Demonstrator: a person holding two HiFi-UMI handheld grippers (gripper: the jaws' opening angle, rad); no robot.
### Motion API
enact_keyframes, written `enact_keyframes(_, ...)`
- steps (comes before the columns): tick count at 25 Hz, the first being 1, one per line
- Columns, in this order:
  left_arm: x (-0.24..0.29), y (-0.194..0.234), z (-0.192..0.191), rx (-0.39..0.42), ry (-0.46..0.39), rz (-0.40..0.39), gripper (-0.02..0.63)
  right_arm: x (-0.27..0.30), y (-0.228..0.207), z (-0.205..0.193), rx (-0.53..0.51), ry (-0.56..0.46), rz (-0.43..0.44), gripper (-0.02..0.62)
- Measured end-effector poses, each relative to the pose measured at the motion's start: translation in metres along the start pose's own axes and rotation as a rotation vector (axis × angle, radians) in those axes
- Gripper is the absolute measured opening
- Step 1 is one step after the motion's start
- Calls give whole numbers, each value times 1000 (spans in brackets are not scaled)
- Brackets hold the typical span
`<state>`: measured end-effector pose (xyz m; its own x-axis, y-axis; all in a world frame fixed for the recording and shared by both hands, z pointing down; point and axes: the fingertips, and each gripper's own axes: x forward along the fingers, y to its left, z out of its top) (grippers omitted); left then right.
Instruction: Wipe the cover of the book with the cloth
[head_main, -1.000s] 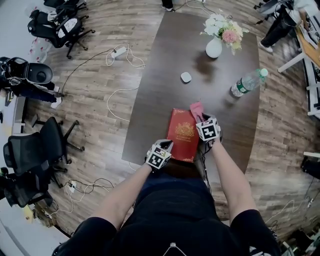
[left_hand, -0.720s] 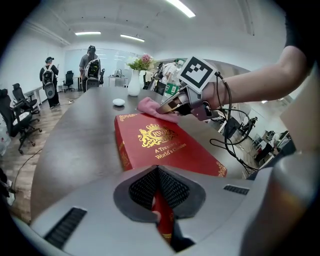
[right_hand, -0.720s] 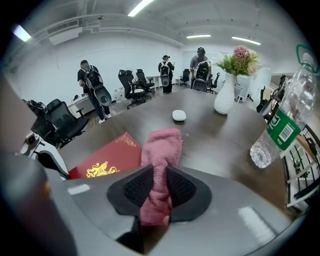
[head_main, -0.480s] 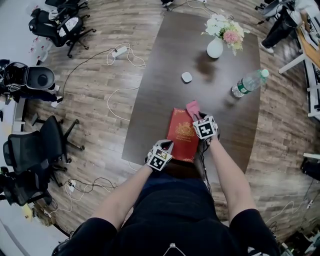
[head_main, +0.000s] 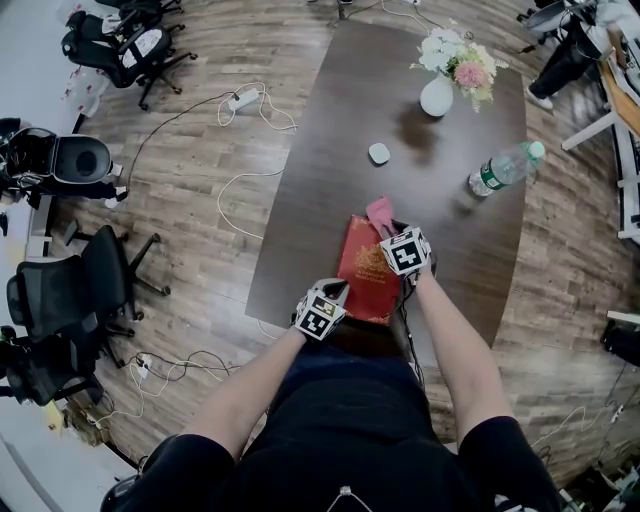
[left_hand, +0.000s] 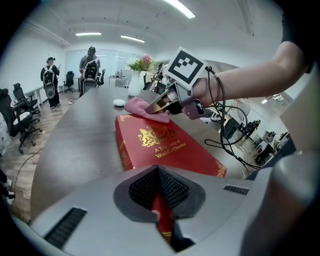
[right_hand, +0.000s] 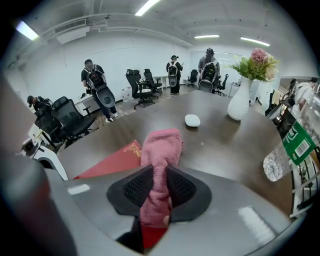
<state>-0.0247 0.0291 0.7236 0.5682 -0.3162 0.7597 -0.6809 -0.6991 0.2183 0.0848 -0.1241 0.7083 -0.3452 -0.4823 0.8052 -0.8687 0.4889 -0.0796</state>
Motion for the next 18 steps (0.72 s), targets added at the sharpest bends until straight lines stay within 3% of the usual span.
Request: enact_keyframes(18,-1,-9,0,9,45,-26,-5,28,48,33,-77,-12,84,91)
